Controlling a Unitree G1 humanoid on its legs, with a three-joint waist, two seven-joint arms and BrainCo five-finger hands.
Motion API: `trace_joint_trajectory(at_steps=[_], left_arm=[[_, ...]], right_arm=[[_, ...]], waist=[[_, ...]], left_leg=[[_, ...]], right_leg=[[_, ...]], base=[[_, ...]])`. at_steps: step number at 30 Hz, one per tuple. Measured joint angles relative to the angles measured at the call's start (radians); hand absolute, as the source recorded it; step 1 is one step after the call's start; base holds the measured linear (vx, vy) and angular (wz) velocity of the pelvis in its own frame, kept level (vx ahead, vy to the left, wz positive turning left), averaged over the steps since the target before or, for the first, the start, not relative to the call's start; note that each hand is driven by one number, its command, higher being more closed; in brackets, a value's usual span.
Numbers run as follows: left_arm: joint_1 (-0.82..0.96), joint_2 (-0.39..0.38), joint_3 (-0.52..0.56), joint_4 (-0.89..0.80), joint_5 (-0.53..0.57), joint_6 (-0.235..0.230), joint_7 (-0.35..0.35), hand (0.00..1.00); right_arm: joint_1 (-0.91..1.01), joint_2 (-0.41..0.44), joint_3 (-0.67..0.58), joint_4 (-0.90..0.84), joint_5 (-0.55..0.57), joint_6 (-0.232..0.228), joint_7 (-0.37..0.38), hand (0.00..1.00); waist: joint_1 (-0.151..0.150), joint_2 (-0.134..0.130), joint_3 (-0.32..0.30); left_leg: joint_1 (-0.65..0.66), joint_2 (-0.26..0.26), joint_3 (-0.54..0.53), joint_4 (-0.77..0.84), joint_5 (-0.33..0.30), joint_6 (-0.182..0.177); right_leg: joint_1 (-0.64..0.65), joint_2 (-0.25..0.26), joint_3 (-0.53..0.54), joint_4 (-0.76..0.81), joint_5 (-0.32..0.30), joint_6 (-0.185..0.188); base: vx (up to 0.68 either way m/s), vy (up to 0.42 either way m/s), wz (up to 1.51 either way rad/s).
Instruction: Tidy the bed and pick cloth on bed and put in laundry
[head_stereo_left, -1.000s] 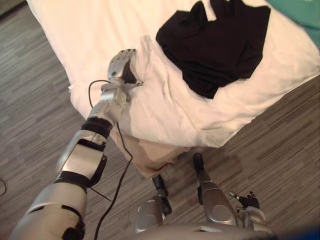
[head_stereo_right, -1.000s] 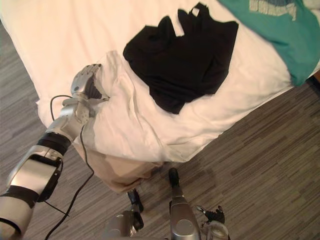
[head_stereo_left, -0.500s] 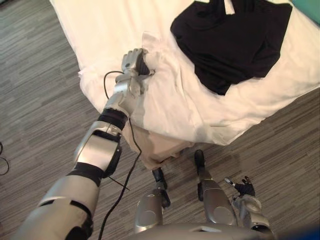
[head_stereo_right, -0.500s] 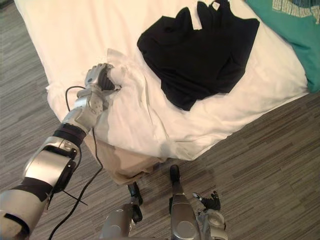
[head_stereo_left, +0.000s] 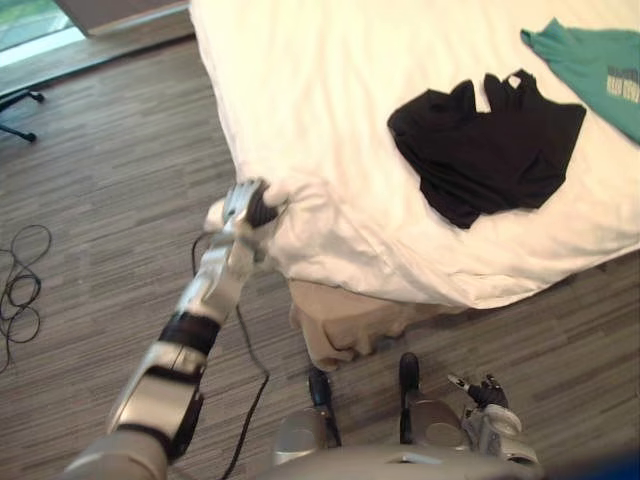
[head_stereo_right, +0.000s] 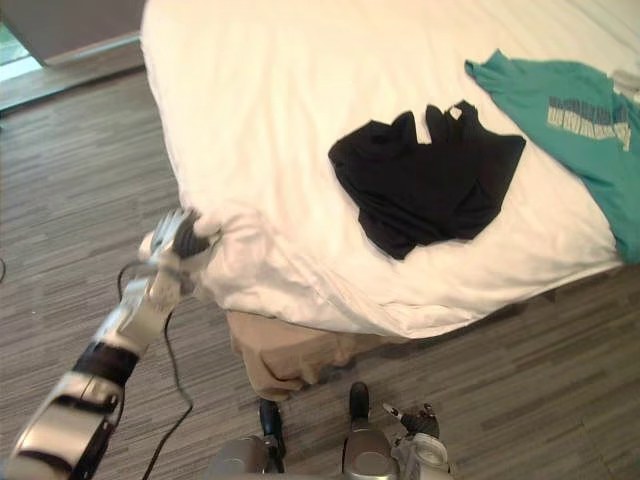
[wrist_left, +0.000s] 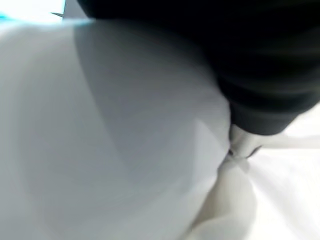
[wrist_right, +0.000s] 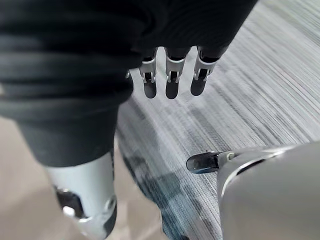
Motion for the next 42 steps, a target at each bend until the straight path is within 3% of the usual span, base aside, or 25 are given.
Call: trace_joint_trajectory(at_steps=[5, 6, 18, 21, 23, 26, 29, 35, 42], left_arm=[[0.261, -0.046, 0.082, -0.127, -0.071, -0.041, -0.005, 1.00], [0.319, -0.080, 0.101, -0.145, -0.088, -0.049, -0.014, 0.00], [0.626, -0.333, 0.170, -0.124, -0.269, -0.065, -0.068, 0.00], [0.629, -0.394, 0.213, 0.065, -0.274, -0.087, -0.080, 0.00], [0.612, -0.431, 0.287, 0.281, -0.252, -0.066, -0.074, 0.00], [0.614, -0.436, 0.366, 0.485, -0.187, -0.010, -0.054, 0.00], [0.637, -0.440, 0.400, 0.542, -0.135, 0.038, -0.042, 0.00], [0.607, -0.457, 0.437, 0.580, -0.138, 0.052, -0.069, 0.00], [0.528, -0.450, 0.424, 0.607, -0.137, 0.057, -0.053, 0.00]], right_arm=[[0.011, 0.002, 0.022, 0.008, -0.027, 0.014, 0.017, 0.00], [0.013, 0.002, 0.023, 0.011, -0.043, 0.016, 0.019, 0.00], [0.062, -0.004, 0.073, 0.008, -0.121, 0.014, 0.058, 0.00], [0.075, 0.000, 0.122, -0.005, -0.128, 0.011, 0.062, 0.00], [0.090, 0.006, 0.140, -0.021, -0.129, -0.001, 0.063, 0.00], [0.093, 0.008, 0.139, -0.017, -0.128, -0.010, 0.058, 0.00], [0.093, 0.009, 0.139, 0.004, -0.128, -0.010, 0.056, 0.00], [0.091, 0.005, 0.138, 0.017, -0.110, -0.010, 0.056, 0.00], [0.093, 0.009, 0.126, 0.019, -0.079, -0.010, 0.045, 0.00]], waist=[[0.021, -0.009, -0.031], [0.030, -0.010, -0.041], [0.076, -0.022, -0.095], [0.088, -0.019, -0.110], [0.087, -0.018, -0.123], [0.088, -0.023, -0.126], [0.100, -0.033, -0.132], [0.096, -0.025, -0.145], [0.093, -0.026, -0.148]], left_leg=[[0.026, -0.003, -0.040, -0.011, 0.002, 0.001], [0.042, -0.003, -0.041, -0.012, 0.002, 0.001], [0.101, -0.002, -0.128, -0.025, 0.001, -0.002], [0.116, -0.001, -0.126, -0.028, -0.004, -0.005], [0.118, 0.000, -0.125, -0.027, -0.010, -0.008], [0.123, 0.004, -0.133, -0.027, -0.012, -0.010], [0.128, 0.004, -0.154, -0.027, -0.012, -0.010], [0.134, 0.005, -0.148, -0.033, -0.012, -0.010], [0.133, 0.017, -0.120, -0.034, -0.016, -0.016]], right_leg=[[0.039, -0.001, -0.026, -0.001, -0.014, 0.002], [0.055, -0.001, -0.030, -0.001, -0.018, 0.002], [0.163, -0.003, -0.138, 0.000, -0.068, 0.009], [0.176, -0.003, -0.141, 0.000, -0.080, 0.010], [0.176, -0.003, -0.142, 0.012, -0.098, 0.015], [0.177, -0.007, -0.154, 0.030, -0.110, 0.012], [0.191, -0.010, -0.171, 0.041, -0.122, 0.013], [0.193, -0.012, -0.173, 0.043, -0.128, 0.013], [0.179, -0.002, -0.149, 0.048, -0.128, 0.011]], base=[[0.01, -0.008, 0.18], [0.05, -0.014, 0.08], [0.04, -0.021, 0.25], [0.02, -0.004, 0.01], [0.04, -0.009, 0.00], [0.05, -0.006, 0.11], [0.03, -0.009, 0.23], [0.00, -0.001, -0.01], [0.00, -0.008, -0.11]])
